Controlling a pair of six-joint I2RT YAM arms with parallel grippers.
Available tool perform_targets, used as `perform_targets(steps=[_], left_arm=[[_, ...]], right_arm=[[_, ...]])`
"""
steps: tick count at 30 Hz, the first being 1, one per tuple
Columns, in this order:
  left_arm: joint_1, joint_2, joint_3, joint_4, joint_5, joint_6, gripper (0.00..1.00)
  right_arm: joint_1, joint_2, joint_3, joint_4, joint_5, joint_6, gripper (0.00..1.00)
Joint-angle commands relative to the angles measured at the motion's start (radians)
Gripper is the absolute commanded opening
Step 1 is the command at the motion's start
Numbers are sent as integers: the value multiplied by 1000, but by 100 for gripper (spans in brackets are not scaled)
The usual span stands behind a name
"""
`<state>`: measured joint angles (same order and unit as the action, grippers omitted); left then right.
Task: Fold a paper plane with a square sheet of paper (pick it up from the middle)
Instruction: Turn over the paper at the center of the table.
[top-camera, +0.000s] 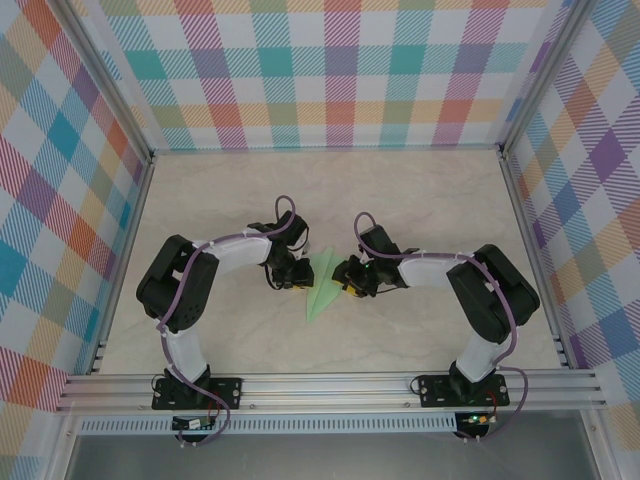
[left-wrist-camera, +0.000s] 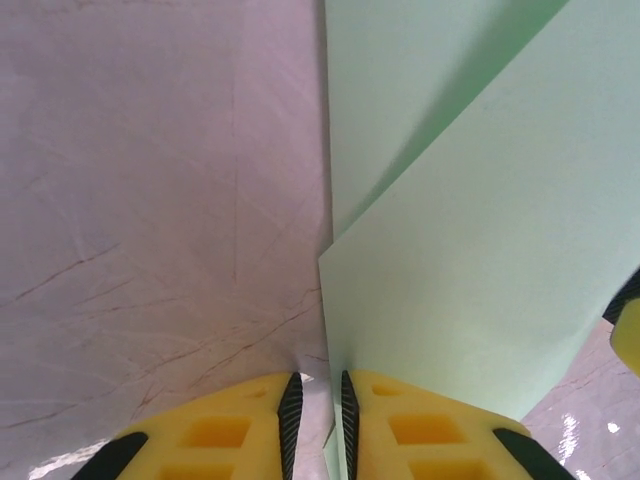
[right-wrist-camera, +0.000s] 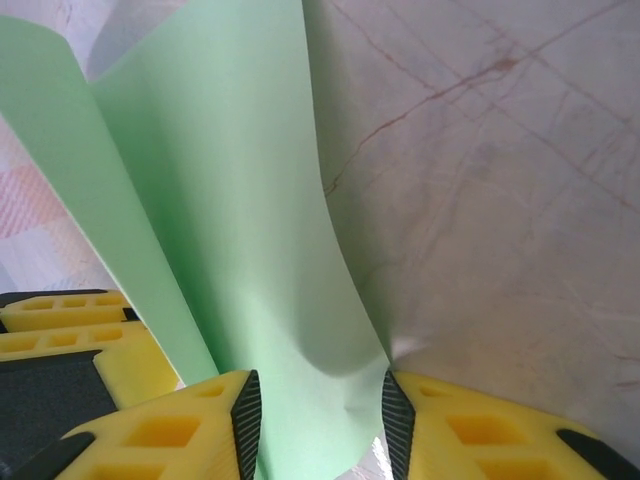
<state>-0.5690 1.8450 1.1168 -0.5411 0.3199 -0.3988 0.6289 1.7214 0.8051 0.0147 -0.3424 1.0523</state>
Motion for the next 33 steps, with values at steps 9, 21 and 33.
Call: perform_targets(steps=[9,21,33], left_arm=[[-8,30,-6,0,-77,-19,19],[-2,5,-46,38,-97,-64,17],[12,3,-77,70,-82,-84,16]], right_arm=[[15,-2,14,129,-24,-29,47],[24,-10,-33,187,-36,-5,52],[67,-18,-76,298,-32,51,53]])
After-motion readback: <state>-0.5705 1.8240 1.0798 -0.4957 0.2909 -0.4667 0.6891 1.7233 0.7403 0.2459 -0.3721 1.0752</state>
